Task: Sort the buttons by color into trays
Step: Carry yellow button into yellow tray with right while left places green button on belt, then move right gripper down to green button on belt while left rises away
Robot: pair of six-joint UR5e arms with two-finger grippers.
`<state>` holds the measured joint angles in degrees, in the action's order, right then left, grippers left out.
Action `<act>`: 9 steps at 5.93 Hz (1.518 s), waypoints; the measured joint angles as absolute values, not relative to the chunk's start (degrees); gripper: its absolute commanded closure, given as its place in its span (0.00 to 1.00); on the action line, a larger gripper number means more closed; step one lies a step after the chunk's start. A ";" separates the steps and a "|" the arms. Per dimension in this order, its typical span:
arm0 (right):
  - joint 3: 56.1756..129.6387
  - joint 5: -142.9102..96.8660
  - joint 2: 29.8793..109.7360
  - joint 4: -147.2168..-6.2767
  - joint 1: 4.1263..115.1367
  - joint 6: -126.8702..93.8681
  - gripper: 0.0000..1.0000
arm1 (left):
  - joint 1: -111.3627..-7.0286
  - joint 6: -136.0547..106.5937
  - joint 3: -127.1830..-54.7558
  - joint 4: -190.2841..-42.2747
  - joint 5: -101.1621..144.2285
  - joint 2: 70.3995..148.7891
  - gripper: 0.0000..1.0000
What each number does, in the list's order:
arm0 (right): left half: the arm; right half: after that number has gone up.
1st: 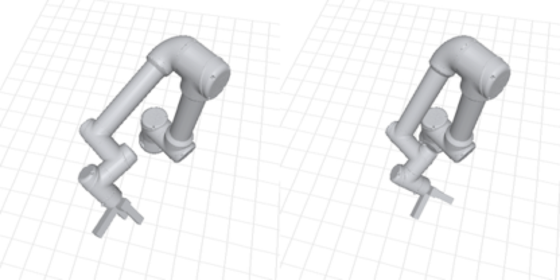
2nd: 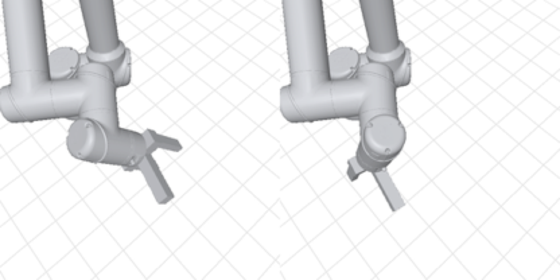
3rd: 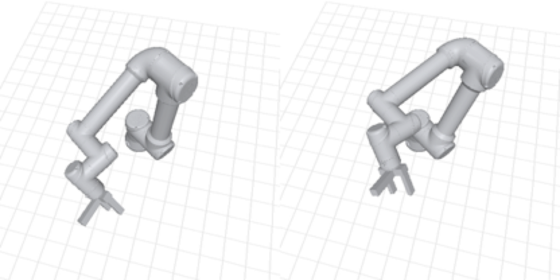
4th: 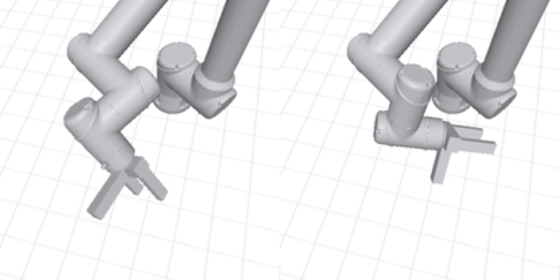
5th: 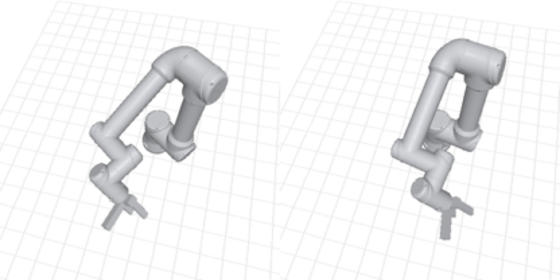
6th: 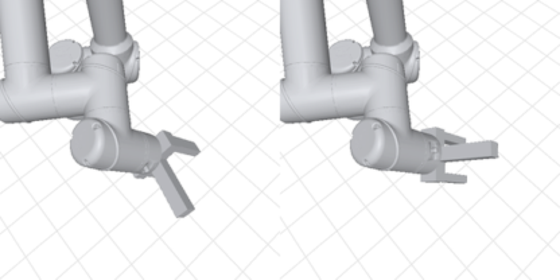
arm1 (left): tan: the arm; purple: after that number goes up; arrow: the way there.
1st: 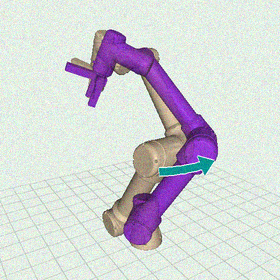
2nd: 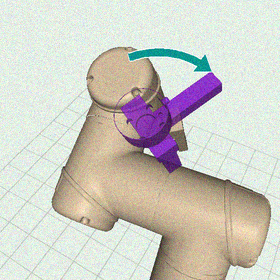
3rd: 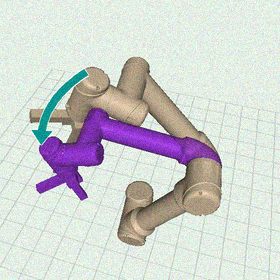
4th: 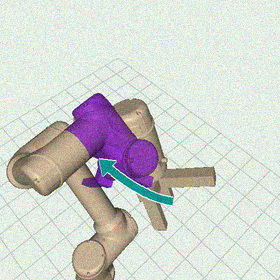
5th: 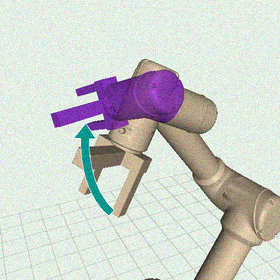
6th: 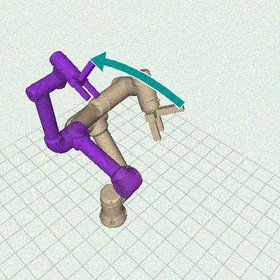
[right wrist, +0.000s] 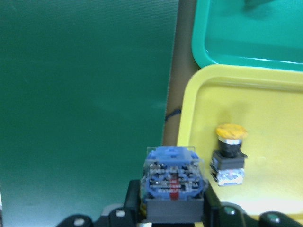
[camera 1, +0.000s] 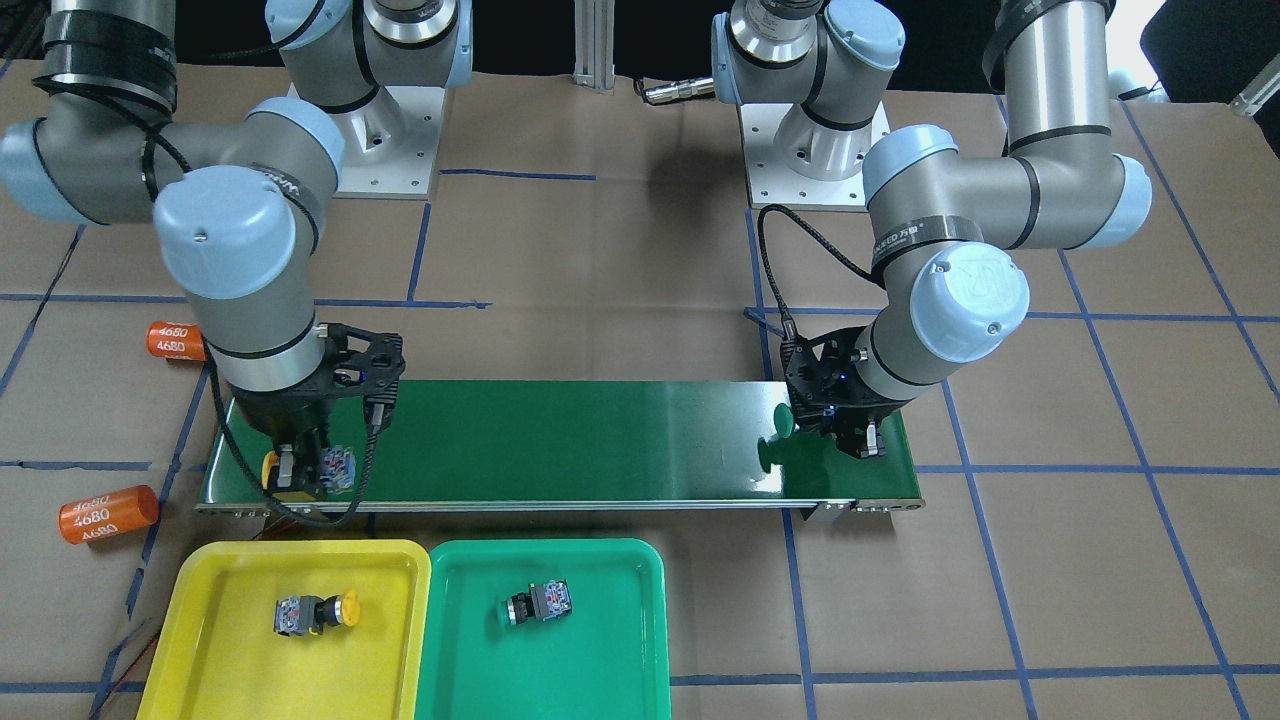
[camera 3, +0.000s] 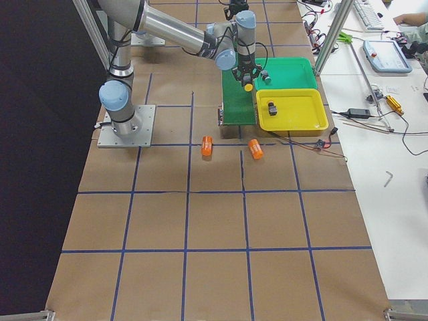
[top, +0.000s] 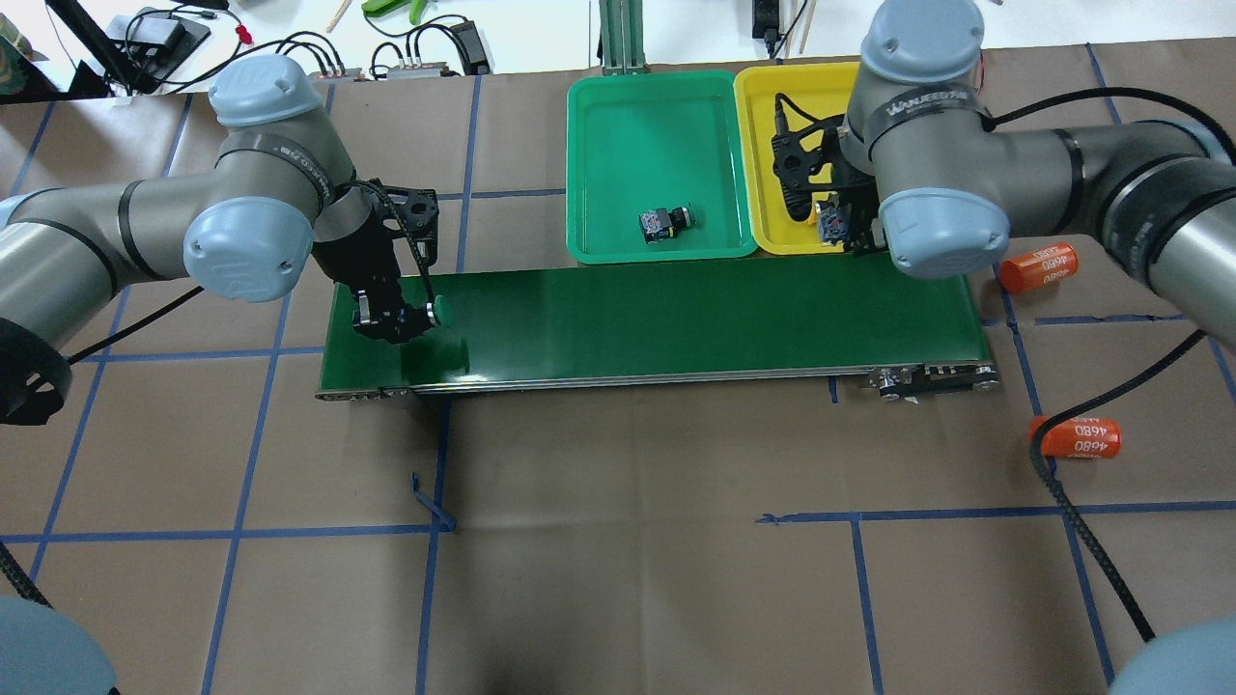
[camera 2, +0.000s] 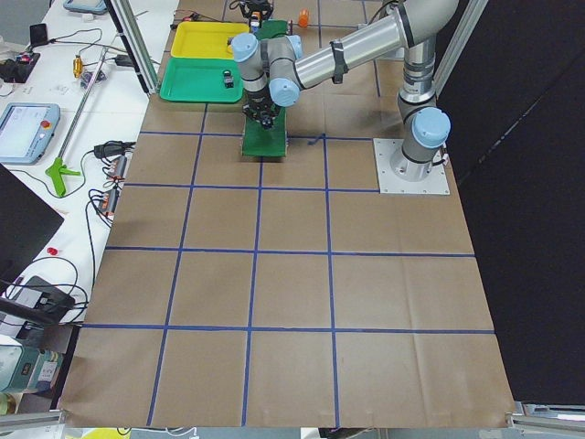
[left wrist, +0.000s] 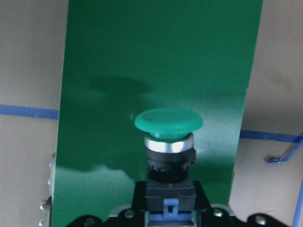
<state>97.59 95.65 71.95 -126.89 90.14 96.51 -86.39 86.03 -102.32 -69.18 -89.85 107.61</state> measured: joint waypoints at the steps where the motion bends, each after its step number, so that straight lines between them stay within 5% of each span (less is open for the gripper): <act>1: 92.32 95.41 68.19 -127.04 88.96 98.27 0.79 | -86.29 86.03 -102.49 -67.32 -90.32 108.15 0.02; 2: 85.77 94.58 62.07 -127.16 88.57 98.85 0.77 | -86.25 84.94 -102.03 -66.77 -90.27 107.82 0.02; 3: 79.45 92.63 55.40 -127.55 88.46 98.94 0.56 | -86.25 80.04 -100.74 -68.26 -89.99 106.37 0.02; 4: 74.96 90.84 49.85 -128.37 88.44 98.94 0.01 | -86.40 70.44 -98.83 -72.51 -89.87 104.11 0.02; 6: 72.68 88.99 47.74 -127.12 88.42 98.51 0.00 | -88.06 43.23 -96.31 -80.64 -89.89 98.95 0.02; 9: 74.33 89.15 60.11 -104.49 88.82 95.47 0.00 | -90.42 15.83 -93.33 -87.26 -90.15 92.97 0.01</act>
<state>74.33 89.15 60.11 -104.49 88.82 95.47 -90.42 15.83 -93.33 -87.26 -90.15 92.97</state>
